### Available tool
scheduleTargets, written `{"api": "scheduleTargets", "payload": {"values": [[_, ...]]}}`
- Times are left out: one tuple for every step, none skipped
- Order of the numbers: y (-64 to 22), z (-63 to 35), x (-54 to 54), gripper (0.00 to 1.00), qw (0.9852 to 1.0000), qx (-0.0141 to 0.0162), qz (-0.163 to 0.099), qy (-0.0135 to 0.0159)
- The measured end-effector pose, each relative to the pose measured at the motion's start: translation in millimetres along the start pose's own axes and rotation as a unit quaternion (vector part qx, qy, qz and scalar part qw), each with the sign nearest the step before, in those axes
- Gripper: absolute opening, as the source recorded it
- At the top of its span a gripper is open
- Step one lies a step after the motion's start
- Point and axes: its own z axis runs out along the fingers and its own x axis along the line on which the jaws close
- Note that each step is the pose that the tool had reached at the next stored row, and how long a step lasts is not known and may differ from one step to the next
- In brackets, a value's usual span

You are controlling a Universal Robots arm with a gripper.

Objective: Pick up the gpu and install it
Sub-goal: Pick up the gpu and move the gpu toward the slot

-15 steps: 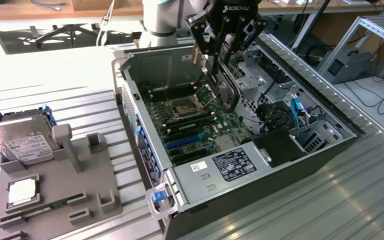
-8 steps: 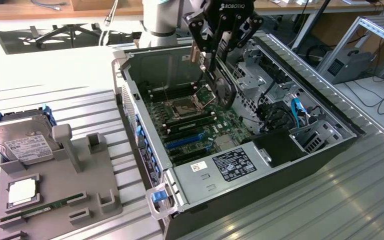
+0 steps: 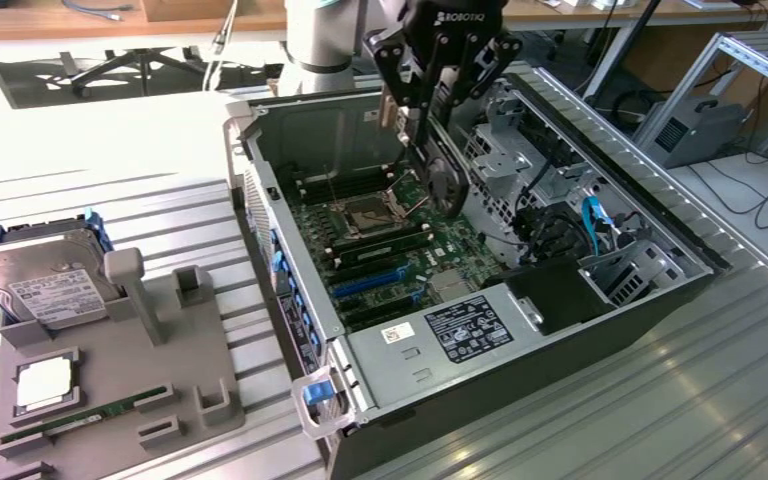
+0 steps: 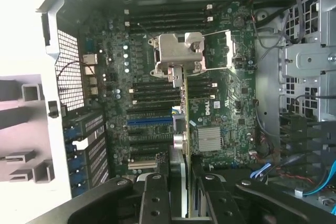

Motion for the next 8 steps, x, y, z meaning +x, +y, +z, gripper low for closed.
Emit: {"api": "scheduleTargets", "payload": {"values": [[0.1, 0.9, 0.0, 0.27, 1.0, 0.0002, 0.0, 0.0], [0.2, 1.8, 0.0, 0.27, 1.0, 0.0004, 0.0, 0.0], [0.4, 2.8, -0.1, 0.27, 1.0, 0.0006, 0.0, 0.0], [0.7, 3.9, -0.4, 0.27, 1.0, 0.0008, 0.0, -0.0001], [1.1, 4.8, -0.9, 0.27, 1.0, 0.0012, 0.0, 0.0], [1.7, 5.7, -1.5, 0.27, 1.0, 0.0015, 0.0, -0.0001], [2.4, 6.6, -2.2, 0.27, 1.0, 0.002, 0.0, -0.0001], [3.3, 7.4, -3.1, 0.27, 1.0, 0.0026, 0.0, -0.0002]]}}
